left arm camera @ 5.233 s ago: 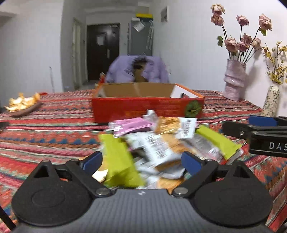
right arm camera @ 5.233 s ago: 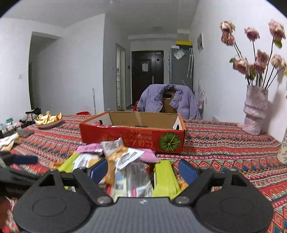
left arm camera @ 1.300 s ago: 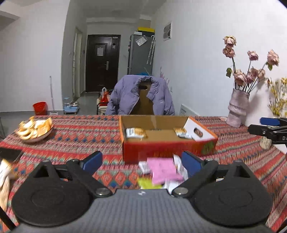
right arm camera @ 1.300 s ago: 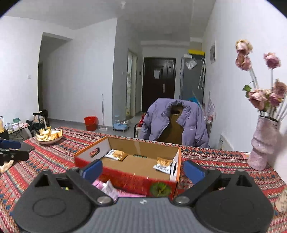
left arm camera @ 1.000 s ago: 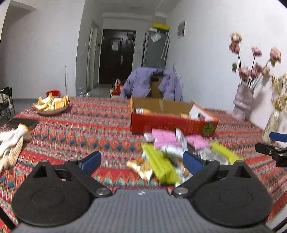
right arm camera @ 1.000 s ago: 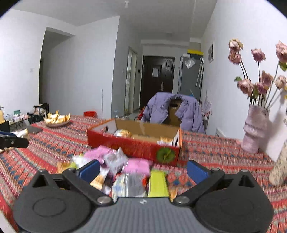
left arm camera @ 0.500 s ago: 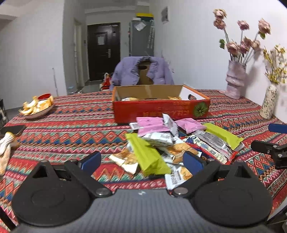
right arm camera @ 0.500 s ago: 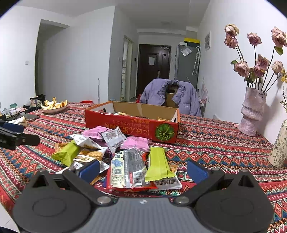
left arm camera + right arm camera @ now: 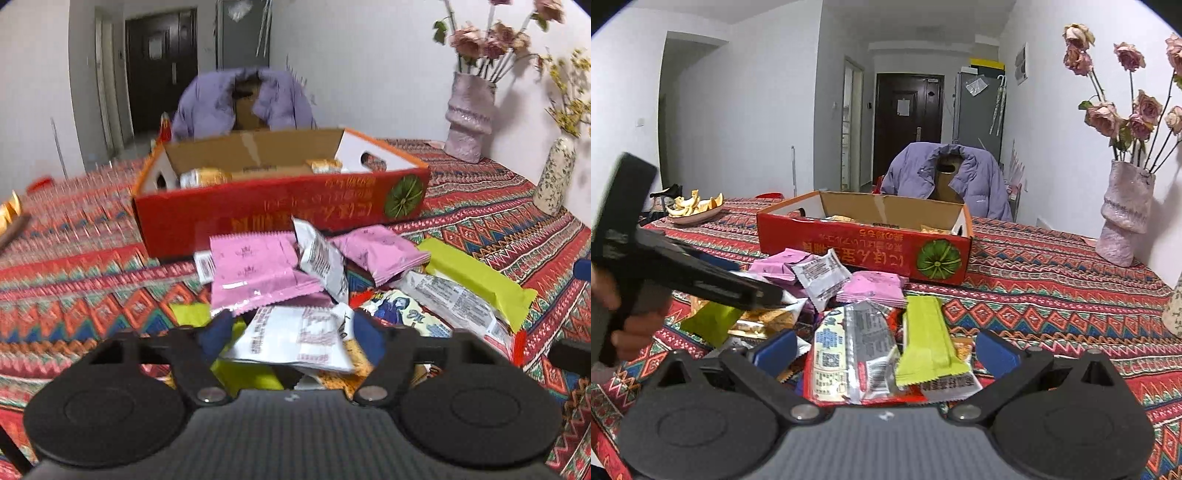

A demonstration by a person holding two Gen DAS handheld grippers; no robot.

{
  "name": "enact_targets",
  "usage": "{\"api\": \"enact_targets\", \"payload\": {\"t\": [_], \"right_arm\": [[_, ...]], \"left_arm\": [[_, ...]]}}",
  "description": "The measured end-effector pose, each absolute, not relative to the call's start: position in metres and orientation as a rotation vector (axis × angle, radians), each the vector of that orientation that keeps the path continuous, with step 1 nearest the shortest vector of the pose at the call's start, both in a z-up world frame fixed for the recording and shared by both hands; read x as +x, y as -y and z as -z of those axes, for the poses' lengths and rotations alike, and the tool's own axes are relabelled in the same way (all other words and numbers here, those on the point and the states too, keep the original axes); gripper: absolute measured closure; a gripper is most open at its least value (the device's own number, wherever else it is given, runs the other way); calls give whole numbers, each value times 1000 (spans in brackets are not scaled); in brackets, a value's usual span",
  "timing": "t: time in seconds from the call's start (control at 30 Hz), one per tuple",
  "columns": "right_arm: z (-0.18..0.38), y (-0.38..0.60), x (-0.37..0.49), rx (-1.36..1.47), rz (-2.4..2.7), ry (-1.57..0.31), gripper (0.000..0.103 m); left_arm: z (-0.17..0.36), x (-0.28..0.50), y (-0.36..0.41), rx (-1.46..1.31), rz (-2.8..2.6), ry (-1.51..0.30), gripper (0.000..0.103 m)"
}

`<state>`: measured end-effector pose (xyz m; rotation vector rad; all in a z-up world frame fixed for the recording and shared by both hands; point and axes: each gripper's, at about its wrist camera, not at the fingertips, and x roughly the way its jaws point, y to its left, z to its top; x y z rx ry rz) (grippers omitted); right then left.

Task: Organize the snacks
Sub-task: 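Return both grippers to the pile and grasp a white packet each, then lower the white packets into the red box and open both grippers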

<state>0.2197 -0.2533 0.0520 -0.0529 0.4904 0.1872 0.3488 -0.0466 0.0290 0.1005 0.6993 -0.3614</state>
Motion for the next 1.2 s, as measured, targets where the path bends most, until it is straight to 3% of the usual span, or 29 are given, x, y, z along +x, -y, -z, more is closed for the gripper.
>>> {"api": "enact_targets", "payload": {"t": [0.1,0.13,0.17,0.43,0.6,0.73,1.2], "right_arm": [[-49,247,230,-45,-205,-504,0],[-47,244,234,-40,-213,-511,0],[-45,242,238,-37,-222,-518,0],[-36,202,277,11,-355,-549,2],[-20,155,308,-46,-393,-604,16],[-9,137,315,-95,-392,-645,46],[-52,185,263,-36,-310,-502,48]], "left_arm": [[-27,351,44,94,385,-700,42],[-27,350,42,90,385,-700,52],[-29,348,39,78,370,-702,54],[-77,293,-22,-65,286,-576,54],[-72,282,-52,-67,170,-610,54],[-70,275,-63,-79,139,-625,54],[-88,233,-44,-44,161,-539,54]]}}
